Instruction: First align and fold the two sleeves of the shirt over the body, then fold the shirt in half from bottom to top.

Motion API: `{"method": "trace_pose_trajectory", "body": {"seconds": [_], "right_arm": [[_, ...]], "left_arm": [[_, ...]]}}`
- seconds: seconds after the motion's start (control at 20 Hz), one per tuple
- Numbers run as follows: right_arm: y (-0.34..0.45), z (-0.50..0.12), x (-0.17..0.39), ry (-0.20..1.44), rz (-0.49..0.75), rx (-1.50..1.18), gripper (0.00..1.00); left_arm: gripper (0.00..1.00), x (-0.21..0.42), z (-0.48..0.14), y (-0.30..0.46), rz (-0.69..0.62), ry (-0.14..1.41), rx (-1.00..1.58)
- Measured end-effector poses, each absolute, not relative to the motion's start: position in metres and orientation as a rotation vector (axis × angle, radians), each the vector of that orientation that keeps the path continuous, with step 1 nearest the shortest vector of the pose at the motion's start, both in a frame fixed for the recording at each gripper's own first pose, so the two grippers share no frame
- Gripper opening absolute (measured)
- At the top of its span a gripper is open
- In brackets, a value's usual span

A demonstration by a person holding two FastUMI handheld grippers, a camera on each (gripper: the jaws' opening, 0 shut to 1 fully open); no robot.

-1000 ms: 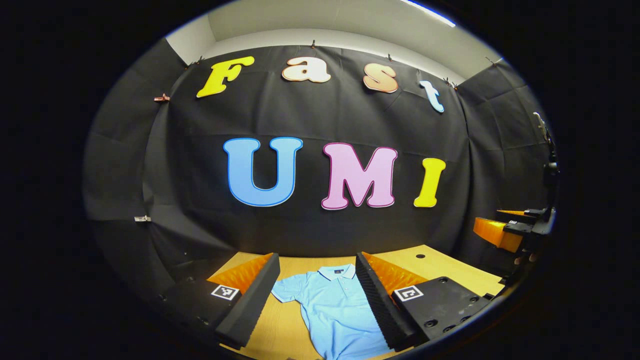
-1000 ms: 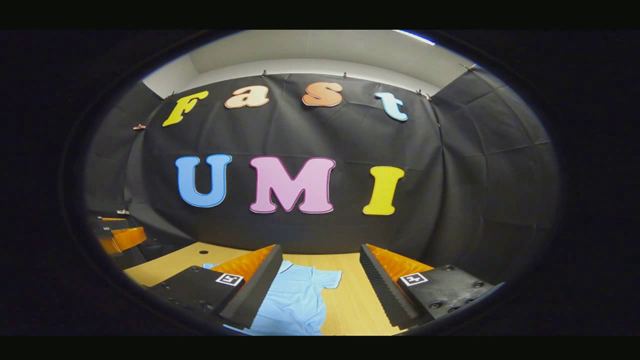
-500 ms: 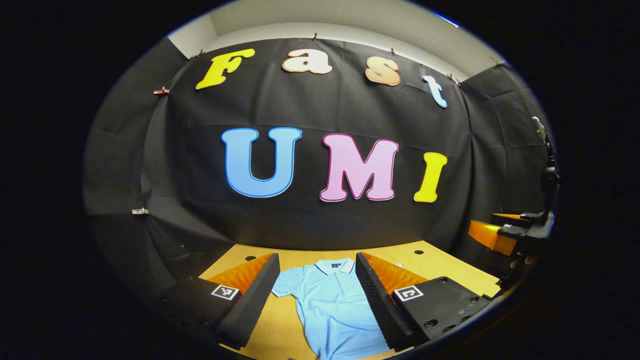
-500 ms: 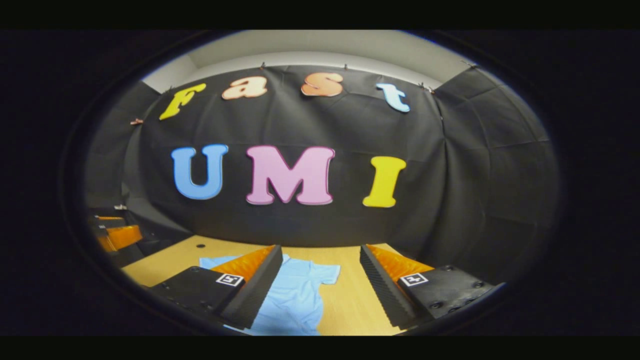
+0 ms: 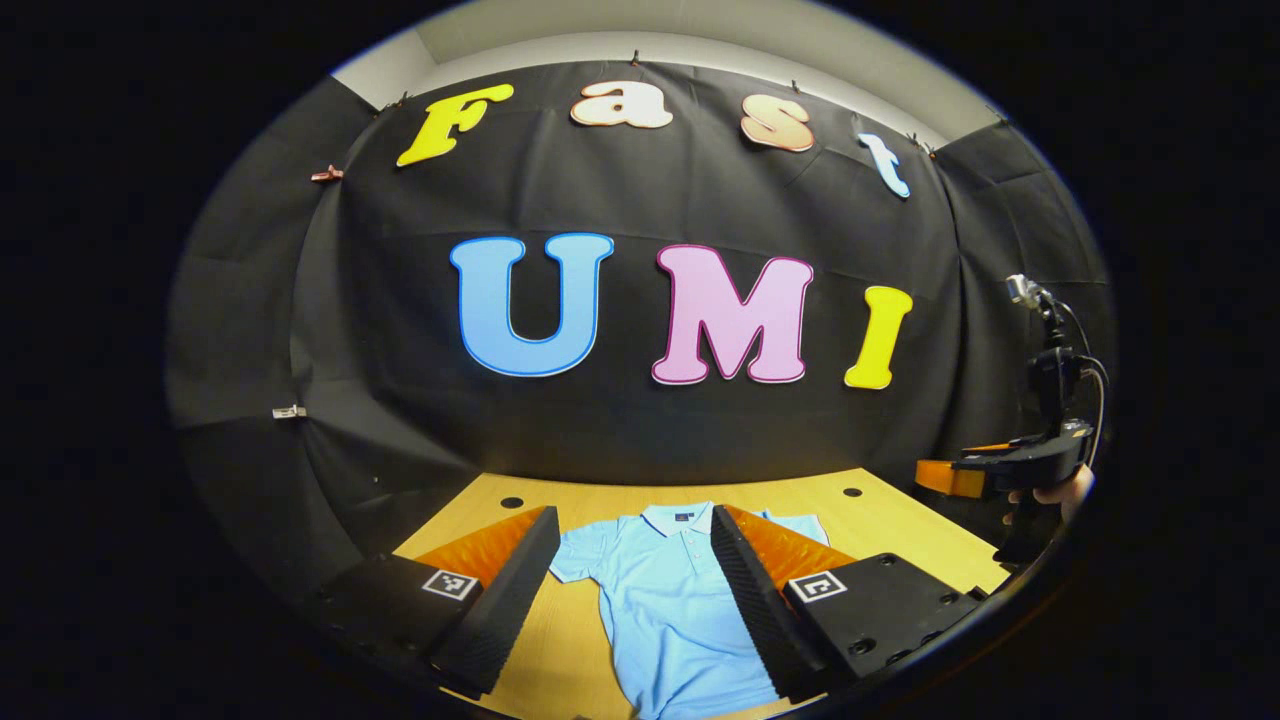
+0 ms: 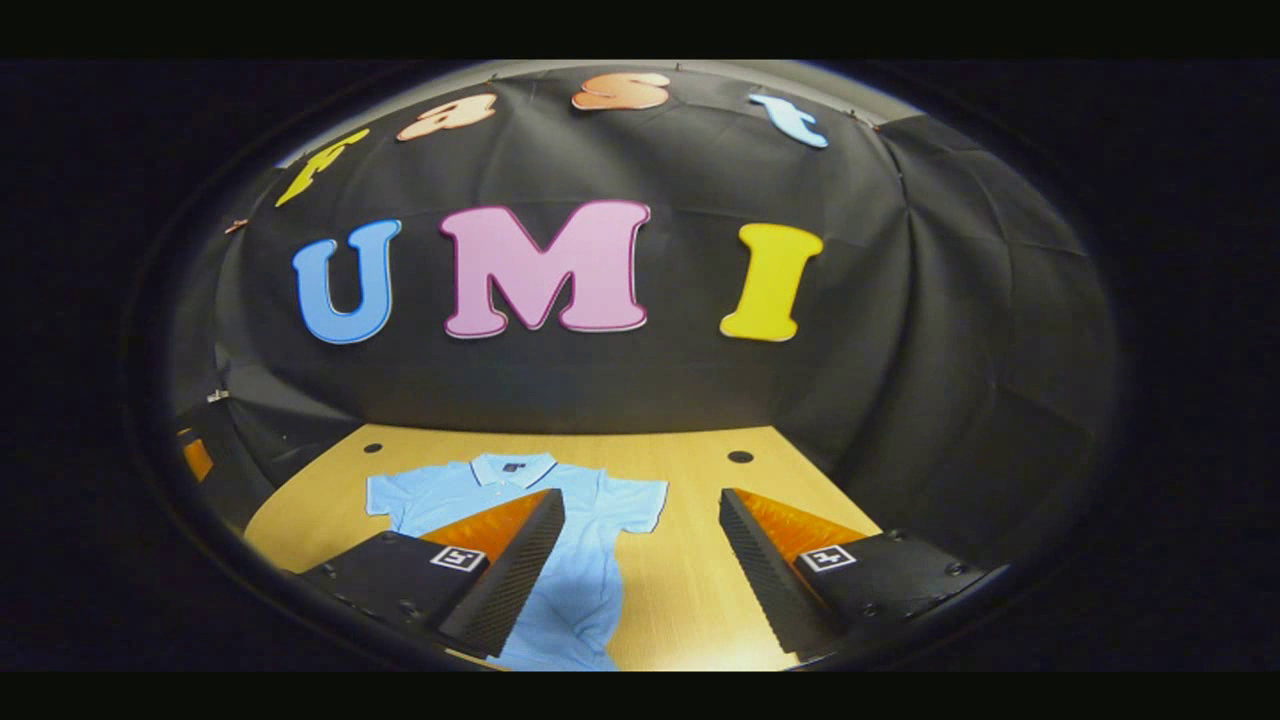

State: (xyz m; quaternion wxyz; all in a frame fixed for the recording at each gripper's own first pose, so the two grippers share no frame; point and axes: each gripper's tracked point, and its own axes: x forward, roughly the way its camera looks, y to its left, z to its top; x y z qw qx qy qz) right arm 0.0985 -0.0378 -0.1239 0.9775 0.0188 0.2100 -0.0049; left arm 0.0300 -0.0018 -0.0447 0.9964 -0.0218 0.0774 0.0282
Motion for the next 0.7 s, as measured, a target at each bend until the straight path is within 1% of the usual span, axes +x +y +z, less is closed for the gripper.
{"method": "trace_pose_trajectory", "body": {"seconds": [0.15,0.35,0.5,0.55,0.7], "right_arm": [[-0.039,-0.150,0.132,0.484,0.008,0.037,0.98],[-0.039,-0.206,0.184,0.603,0.033,0.026,0.98],[-0.049,-0.246,0.226,0.656,0.016,0.006,0.97],[-0.055,-0.265,0.236,0.700,0.001,-0.001,0.99],[-0.060,-0.319,0.260,0.802,-0.029,0.056,0.97]], "left_arm": [[0.97,0.038,-0.058,-0.001,0.080,0.189,-0.056],[0.97,0.055,-0.072,-0.001,0.096,0.216,-0.014],[0.97,0.072,-0.078,-0.003,0.097,0.222,-0.015],[0.97,0.078,-0.079,-0.005,0.092,0.220,-0.020],[0.97,0.092,-0.092,-0.003,0.103,0.251,-0.013]]}}
